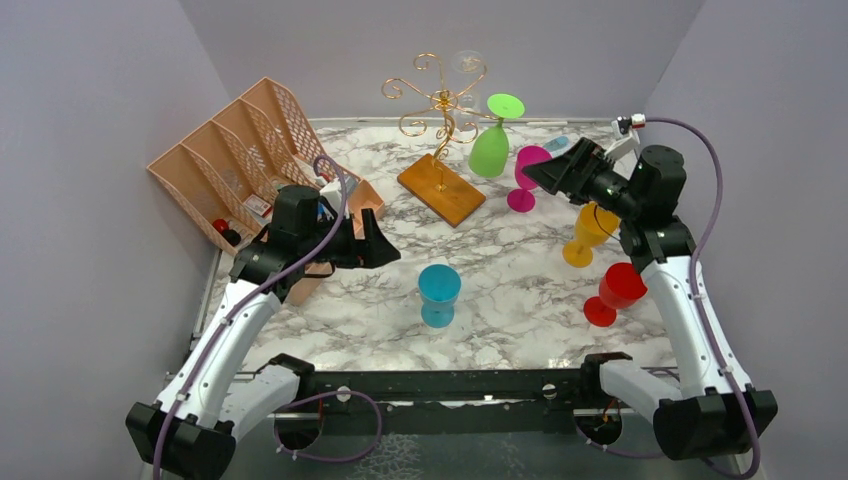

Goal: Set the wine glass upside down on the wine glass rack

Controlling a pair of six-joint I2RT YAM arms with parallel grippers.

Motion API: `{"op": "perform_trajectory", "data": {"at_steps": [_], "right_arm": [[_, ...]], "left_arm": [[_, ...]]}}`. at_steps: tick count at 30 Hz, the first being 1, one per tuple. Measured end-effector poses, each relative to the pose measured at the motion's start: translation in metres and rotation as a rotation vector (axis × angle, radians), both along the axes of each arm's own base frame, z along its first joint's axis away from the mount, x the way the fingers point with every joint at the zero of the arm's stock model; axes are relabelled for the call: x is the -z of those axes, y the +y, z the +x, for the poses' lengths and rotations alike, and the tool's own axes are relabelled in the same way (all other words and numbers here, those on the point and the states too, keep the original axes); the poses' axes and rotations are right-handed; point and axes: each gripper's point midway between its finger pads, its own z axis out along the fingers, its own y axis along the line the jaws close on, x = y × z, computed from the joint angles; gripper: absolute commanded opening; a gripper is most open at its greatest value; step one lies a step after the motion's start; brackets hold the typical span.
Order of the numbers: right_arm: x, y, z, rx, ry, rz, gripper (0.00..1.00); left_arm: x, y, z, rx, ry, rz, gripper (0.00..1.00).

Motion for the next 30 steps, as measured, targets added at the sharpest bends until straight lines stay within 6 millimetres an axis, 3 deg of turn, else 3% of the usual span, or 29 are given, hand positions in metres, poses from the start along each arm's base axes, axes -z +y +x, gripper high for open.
{"op": "perform_trajectory", "data": {"at_steps": [12,22,30], "right_arm": [[0.018,-0.016,-0.028,0.044,-0.016,-0.144,1.00],[0.074,-0.030,-0.030,0.146,0.130,-0.147,1.00],[0.067,-0.042,-0.034,0.224,0.107,-0.155,0.98]], "left_arm": [[0.013,-0.020,-0.004,0.041,0.081,-0.036,0.74],[0.044,-0.042,-0.011,0.097,0.151,-0.022,0.69],[0.057,-0.055,-0.012,0.116,0.151,0.013,0.63]]}}
